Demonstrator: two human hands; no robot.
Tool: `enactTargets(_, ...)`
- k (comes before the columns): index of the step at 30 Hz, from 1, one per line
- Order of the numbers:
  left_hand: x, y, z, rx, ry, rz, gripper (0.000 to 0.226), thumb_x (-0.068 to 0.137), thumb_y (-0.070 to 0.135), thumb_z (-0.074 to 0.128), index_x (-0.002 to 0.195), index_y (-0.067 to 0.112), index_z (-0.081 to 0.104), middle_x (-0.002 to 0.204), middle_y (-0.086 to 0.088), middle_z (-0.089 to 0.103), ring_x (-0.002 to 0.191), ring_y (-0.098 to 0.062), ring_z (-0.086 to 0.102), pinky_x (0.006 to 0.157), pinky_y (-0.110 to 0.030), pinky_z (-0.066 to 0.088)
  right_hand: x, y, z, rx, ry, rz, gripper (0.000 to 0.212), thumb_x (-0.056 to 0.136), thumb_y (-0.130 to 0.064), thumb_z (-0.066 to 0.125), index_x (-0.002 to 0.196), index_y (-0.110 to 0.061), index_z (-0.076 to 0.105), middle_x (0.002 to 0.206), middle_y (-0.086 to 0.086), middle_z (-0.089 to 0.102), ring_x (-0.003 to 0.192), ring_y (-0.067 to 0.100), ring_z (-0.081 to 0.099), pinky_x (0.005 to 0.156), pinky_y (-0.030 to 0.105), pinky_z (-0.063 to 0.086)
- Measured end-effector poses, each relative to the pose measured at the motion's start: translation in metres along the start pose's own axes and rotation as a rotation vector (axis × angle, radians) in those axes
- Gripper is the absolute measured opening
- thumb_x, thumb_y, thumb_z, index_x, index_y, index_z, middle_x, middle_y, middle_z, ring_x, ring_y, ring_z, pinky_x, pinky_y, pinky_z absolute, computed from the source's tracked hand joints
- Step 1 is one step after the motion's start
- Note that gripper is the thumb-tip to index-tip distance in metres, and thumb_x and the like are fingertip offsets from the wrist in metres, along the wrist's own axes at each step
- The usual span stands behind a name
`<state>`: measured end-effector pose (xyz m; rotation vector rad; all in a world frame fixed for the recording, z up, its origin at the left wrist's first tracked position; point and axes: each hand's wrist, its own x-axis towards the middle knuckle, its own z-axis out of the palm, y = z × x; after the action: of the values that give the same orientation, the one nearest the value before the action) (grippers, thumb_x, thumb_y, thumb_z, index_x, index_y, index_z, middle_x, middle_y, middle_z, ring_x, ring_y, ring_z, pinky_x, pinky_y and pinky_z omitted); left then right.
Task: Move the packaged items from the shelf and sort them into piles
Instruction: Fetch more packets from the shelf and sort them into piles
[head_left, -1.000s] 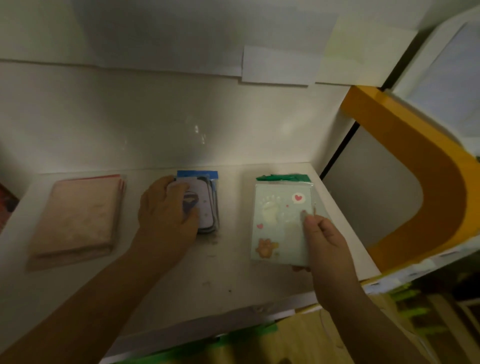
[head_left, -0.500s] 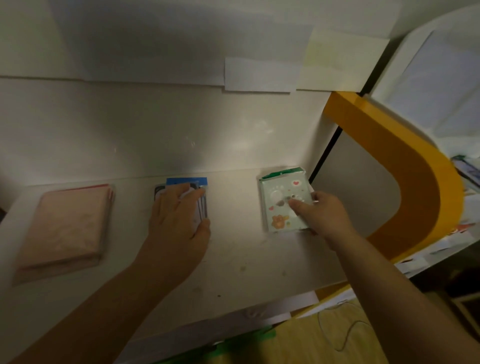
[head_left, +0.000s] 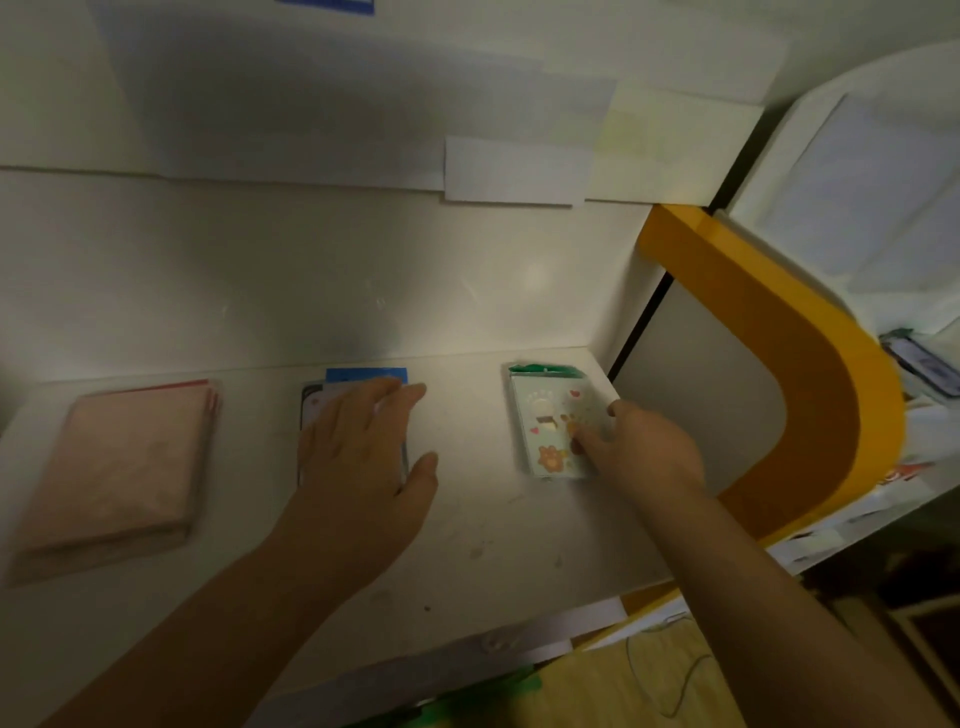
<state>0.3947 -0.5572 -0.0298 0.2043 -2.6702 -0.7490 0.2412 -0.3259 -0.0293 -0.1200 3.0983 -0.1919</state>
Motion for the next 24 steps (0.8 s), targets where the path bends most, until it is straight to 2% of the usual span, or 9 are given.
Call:
enactTargets(4,0.008,0.007,0.004,0.025,-0.023,0.024,0.065,0.082,0.050,0.039,0.140,0.022,0.046,0.142,-0.005,0.044,0.132,-0.027,0.036,0.109,-0.046,0.024,-0.023,-0.001,-0.015,0.060,0.057,-0.106,0.051,0.093,-0.052,0.054,0.133,-0.021,0.054,0.122,0.003,0.063,0.099,0.022,0.063,0.077,0.035,0.056)
enactTargets(7,0.015,0.014,0.010,-0.017,-0.055,0.046,0.064,0.082,0.050,0.040,0.139,0.022,0.047,0.144,-0.004,0.042,0.134,-0.028,0.037,0.108,-0.050,0.030,-0.048,0.002,-0.023,0.100,0.145,-0.225,0.047,0.093,-0.047,0.055,0.133,-0.022,0.057,0.126,-0.001,0.060,0.108,0.018,0.058,0.082,0.030,0.048)
enactTargets(10,0.021,0.029,0.013,-0.010,-0.072,0.101,0.064,0.083,0.049,0.041,0.140,0.020,0.047,0.144,-0.004,0.043,0.133,-0.028,0.038,0.107,-0.049,0.032,-0.071,0.009,-0.032,0.095,0.219,-0.302,0.042,0.092,-0.046,0.058,0.127,-0.024,0.059,0.124,-0.005,0.060,0.109,0.016,0.056,0.085,0.030,0.050)
enactTargets(14,0.028,0.054,0.011,0.005,-0.081,0.176,0.062,0.085,0.042,0.048,0.142,0.019,0.045,0.145,-0.002,0.042,0.134,-0.025,0.035,0.108,-0.043,0.032,-0.090,0.027,-0.046,0.117,0.300,-0.318,0.042,0.090,-0.044,0.060,0.128,-0.026,0.058,0.126,-0.007,0.058,0.112,0.014,0.054,0.090,0.031,0.052)
enactTargets(20,0.026,0.104,0.010,0.068,-0.027,0.333,0.053,0.086,0.033,0.058,0.135,0.015,0.053,0.136,-0.007,0.054,0.125,-0.028,0.048,0.099,-0.041,0.037,-0.115,0.071,-0.080,0.199,0.512,-0.323,0.033,0.089,-0.034,0.066,0.120,-0.023,0.061,0.119,-0.004,0.057,0.111,0.015,0.051,0.089,0.020,0.037)
enactTargets(24,0.019,0.153,0.020,0.037,0.041,0.417,0.048,0.086,0.021,0.069,0.131,0.012,0.056,0.132,-0.008,0.057,0.122,-0.019,0.043,0.099,-0.030,0.031,-0.122,0.122,-0.092,0.215,0.547,-0.272,0.040,0.092,-0.040,0.058,0.127,-0.022,0.060,0.125,-0.004,0.055,0.114,0.014,0.049,0.093,0.026,0.044)
